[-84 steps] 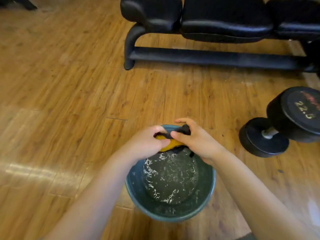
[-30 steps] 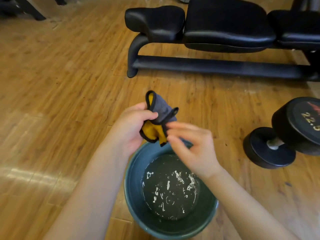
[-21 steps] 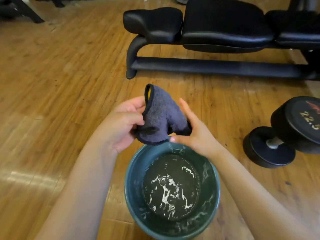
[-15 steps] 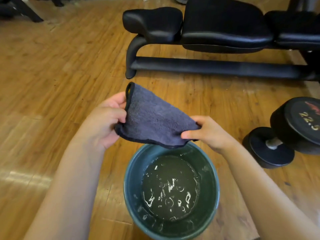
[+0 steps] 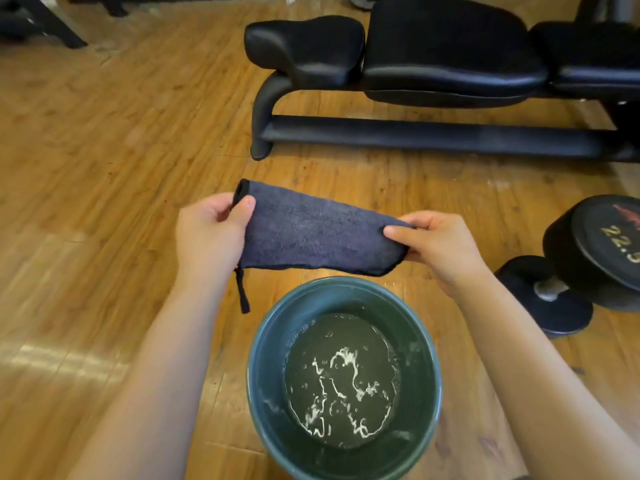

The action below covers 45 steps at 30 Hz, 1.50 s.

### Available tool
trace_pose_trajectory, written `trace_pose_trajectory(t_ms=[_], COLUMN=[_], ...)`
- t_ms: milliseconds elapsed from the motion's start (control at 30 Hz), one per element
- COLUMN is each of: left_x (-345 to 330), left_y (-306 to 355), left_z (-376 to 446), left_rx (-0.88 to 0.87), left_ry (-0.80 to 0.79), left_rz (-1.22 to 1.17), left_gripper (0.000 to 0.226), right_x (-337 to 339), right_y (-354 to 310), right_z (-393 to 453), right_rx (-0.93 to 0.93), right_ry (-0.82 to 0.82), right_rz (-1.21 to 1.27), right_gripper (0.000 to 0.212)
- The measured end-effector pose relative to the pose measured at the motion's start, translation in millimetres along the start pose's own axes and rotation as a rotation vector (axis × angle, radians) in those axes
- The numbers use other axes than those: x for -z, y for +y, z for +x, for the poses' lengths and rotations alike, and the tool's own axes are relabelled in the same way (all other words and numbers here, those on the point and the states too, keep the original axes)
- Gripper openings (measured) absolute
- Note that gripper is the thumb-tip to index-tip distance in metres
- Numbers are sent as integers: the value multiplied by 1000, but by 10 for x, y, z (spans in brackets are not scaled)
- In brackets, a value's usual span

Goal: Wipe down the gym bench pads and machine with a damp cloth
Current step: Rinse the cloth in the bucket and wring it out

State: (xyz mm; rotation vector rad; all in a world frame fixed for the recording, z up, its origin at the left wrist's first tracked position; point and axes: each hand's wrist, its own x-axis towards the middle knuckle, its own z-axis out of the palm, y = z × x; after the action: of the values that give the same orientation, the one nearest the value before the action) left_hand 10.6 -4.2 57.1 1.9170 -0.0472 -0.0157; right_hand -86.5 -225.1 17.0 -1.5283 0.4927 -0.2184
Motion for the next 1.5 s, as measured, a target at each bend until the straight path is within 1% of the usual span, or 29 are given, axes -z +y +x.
trace_pose_trajectory(t_ms=[67,100,167,200,267,367,433,500,533,567,600,667,700,733,800,833,900,933,1000,1033,1067,1100,1167,1233,1267,1333,1400,1433,1500], left_x=[-54,-96,-219,-297,-466,-704,-780,-818,-833,-853,-868,-872,-855,-832,-759,-712,-618,-575,-496,-482,-479,-487,-505,-503,-495,-476,-458,-446,-441], left_y=[-58,-66,-41,-14,-7,-69,-113,-167,-176,-176,-146,-16,38,59,46,33,9,26,43,29,3,-23,-67,-121,-145,-180,-253,-299,-409], left_z=[-8,-27,-119,-191,-348,-593,-700,-750,-777,-804,-835,-864,-835,-777,-608,-528,-425,-405,-381,-362,-340,-324,-305,-289,-273,-223,-161,-129,-71], left_rx=[-105,-147,-238,-294,-432,-619,-650,-675,-688,-677,-607,-277,-89,52,195,253,410,511,655,675,660,624,533,460,444,502,637,689,721], left_ry=[70,108,168,175,116,-72,-129,-133,-158,-195,-238,-266,-243,-186,-102,-146,-375,-500,-627,-633,-601,-538,-381,-238,-202,-199,-240,-266,-292], left_rz=[143,212,336,371,412,533,588,611,604,562,452,90,-69,-165,-271,-323,-538,-678,-862,-895,-884,-819,-572,-392,-371,-454,-554,-574,-568], left_gripper=[33,33,27,25,21,31,35,38,39,40,39,29,24,23,19,31,49,51,53,49,40,28,9,7,9,12,16,17,14], right_x=[-50,-103,-243,-318,-443,-467,-430,-396,-381,-362,-340,-303,-297,-300,-322,-327,-325,-319,-294,-280,-258,-232,-195,-207,-227,-274,-334,-365,-405], right_y=[3,6,6,1,-9,-5,1,-4,2,15,24,21,13,-3,-28,-35,-41,-37,-24,-25,-15,1,37,84,109,143,174,198,262], right_z=[-3,-20,-82,-118,-173,-188,-192,-204,-209,-207,-194,-168,-155,-147,-155,-167,-188,-193,-180,-169,-150,-128,-107,-107,-114,-126,-141,-144,-149], right_rx=[-44,-59,-104,-140,-213,-272,-300,-322,-307,-277,-243,-190,-177,-162,-132,-125,-136,-162,-238,-264,-272,-263,-239,-253,-253,-220,-179,-177,-214], right_ry=[116,158,183,158,61,-24,-56,-53,-43,-23,7,79,100,94,10,-45,-123,-131,-114,-109,-108,-101,-58,-12,-1,16,30,36,43], right_rz=[-26,-31,3,49,199,384,453,491,493,482,477,518,560,596,655,692,764,795,851,871,854,786,540,294,194,-14,-162,-180,-169], right_gripper=[17,21,24,23,20,23,35,47,46,38,30,23,21,20,24,26,29,30,26,29,31,26,11,8,9,12,17,18,21])
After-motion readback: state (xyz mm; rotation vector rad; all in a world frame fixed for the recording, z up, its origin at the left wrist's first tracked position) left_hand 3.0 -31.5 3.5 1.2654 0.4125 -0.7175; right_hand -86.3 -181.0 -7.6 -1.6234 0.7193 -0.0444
